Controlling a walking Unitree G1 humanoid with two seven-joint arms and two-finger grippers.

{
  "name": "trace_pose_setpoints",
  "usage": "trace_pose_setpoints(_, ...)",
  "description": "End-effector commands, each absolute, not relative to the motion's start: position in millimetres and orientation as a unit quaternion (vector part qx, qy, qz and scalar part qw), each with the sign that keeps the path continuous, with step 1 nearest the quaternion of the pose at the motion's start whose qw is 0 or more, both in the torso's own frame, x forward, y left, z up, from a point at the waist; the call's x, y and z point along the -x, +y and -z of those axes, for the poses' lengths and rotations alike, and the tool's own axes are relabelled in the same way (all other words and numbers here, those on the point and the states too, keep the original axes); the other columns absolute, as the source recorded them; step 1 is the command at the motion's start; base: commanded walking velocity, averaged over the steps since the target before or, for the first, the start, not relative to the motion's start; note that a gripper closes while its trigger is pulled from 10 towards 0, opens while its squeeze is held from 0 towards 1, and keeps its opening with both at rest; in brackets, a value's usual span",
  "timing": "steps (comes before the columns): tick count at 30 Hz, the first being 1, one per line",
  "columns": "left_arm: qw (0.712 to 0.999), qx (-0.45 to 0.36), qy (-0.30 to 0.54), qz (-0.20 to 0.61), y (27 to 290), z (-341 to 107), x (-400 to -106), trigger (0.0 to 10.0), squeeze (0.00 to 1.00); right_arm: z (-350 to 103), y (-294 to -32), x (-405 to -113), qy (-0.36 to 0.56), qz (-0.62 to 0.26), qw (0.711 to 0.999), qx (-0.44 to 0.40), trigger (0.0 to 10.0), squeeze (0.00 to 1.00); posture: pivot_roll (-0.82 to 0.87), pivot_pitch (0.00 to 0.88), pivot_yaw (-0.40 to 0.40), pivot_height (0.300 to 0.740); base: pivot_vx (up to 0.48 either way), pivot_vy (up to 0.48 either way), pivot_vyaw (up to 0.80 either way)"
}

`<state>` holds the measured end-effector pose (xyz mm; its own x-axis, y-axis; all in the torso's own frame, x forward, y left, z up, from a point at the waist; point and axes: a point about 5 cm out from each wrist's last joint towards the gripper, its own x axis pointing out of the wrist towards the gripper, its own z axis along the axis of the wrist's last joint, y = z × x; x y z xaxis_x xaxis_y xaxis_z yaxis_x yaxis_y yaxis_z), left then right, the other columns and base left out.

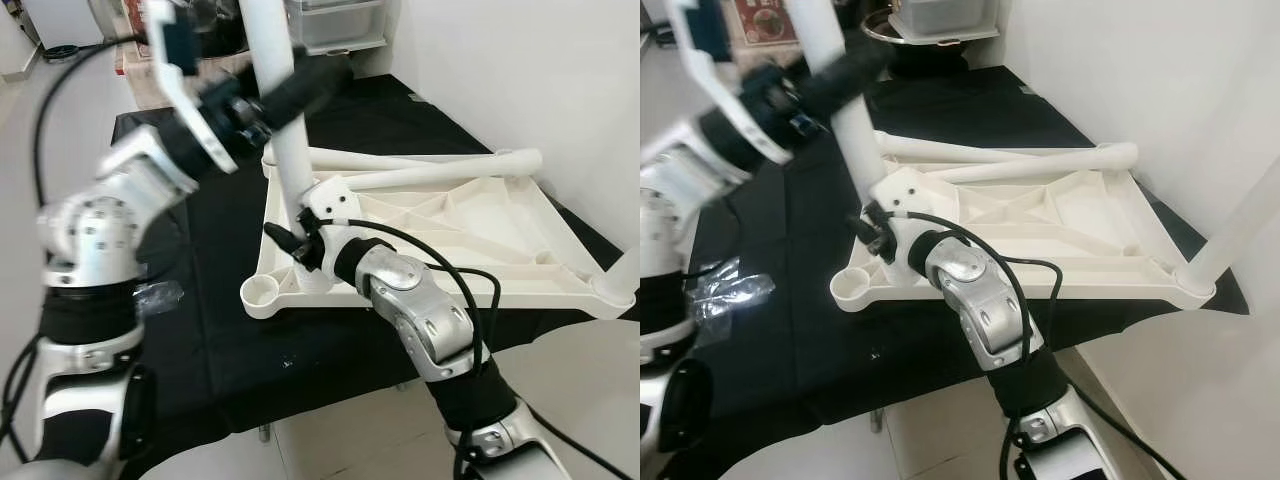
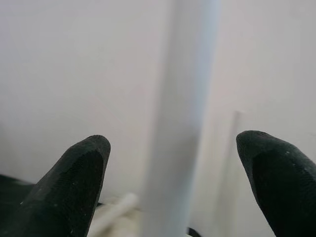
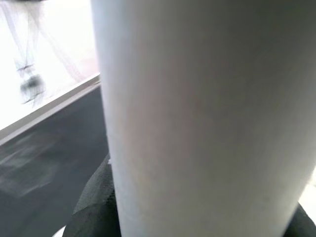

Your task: Building children table

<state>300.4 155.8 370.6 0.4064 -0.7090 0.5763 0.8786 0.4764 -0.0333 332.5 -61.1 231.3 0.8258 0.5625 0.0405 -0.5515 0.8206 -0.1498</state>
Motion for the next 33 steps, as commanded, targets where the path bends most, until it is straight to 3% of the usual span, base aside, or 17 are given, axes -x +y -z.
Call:
trace_pose_setpoints(1, 0.827, 0.171, -0.251, 0.473, 163, -369, -298, 10.0, 1.0, -237, -70, -337, -0.055, -0.267, 0.961, 0.045, 0.0, 0.0, -0.04, 0.069, -0.004, 0.74, 0.0, 0.0, 0.0)
trace_pose_setpoints(4, 0.846, 0.165, -0.251, 0.44, 173, -364, -295, 10.0, 1.0, -244, -92, -345, -0.071, -0.213, 0.974, 0.01, 0.0, 0.0, -0.03, 0.068, -0.007, 0.74, 0.0, 0.0, 0.0)
trace_pose_setpoints(10, 0.865, 0.166, -0.233, 0.412, 181, -350, -293, 10.0, 1.0, -251, -105, -349, -0.092, -0.184, 0.979, -0.014, 0.0, 0.0, -0.03, 0.065, -0.009, 0.74, 0.0, 0.0, 0.0)
trace_pose_setpoints(11, 0.883, 0.166, -0.215, 0.383, 184, -337, -294, 10.0, 1.0, -255, -109, -349, -0.102, -0.18, 0.978, -0.028, 4.4, 0.0, -0.02, 0.061, -0.007, 0.74, 0.0, 0.0, 0.0)
trace_pose_setpoints(12, 0.907, 0.158, -0.178, 0.346, 185, -316, -297, 10.0, 1.0, -260, -110, -346, -0.118, -0.189, 0.974, -0.044, 10.0, 0.0, -0.02, 0.056, -0.007, 0.74, 0.0, 0.0, 0.0)
trace_pose_setpoints(13, 0.907, 0.158, -0.178, 0.346, 185, -316, -297, 10.0, 1.0, -260, -110, -346, -0.118, -0.189, 0.974, -0.044, 10.0, 0.0, -0.02, 0.056, -0.007, 0.74, 0.0, 0.0, 0.0)
trace_pose_setpoints(14, 0.93, 0.151, -0.138, 0.306, 183, -291, -299, 10.0, 0.0, -262, -108, -342, -0.128, -0.205, 0.969, -0.053, 10.0, 0.0, -0.02, 0.056, -0.01, 0.74, 0.0, 0.0, 0.0)
trace_pose_setpoints(16, 0.93, 0.151, -0.138, 0.306, 183, -291, -299, 10.0, 0.0, -262, -108, -342, -0.128, -0.205, 0.969, -0.053, 10.0, 0.0, -0.02, 0.056, -0.01, 0.74, 0.0, 0.0, 0.0)
trace_pose_setpoints(22, 0.973, 0.115, -0.005, 0.199, 152, -208, -287, 10.0, 0.0, -256, -102, -328, -0.135, -0.25, 0.958, -0.047, 10.0, 0.0, -0.02, 0.061, -0.024, 0.74, 0.0, 0.0, 0.0)
trace_pose_setpoints(25, 0.978, 0.102, 0.019, 0.182, 142, -192, -277, 10.0, 0.0, -248, -100, -323, -0.128, -0.26, 0.956, -0.044, 10.0, 0.0, -0.01, 0.063, -0.029, 0.74, 0.0, 0.0, 0.0)
trace_pose_setpoints(33, 0.989, 0.017, -0.008, 0.145, 130, -179, -263, 10.0, 0.0, -227, -90, -300, -0.12, -0.315, 0.941, -0.013, 10.0, 0.0, -0.03, 0.076, -0.042, 0.74, 0.0, 0.0, 0.1)
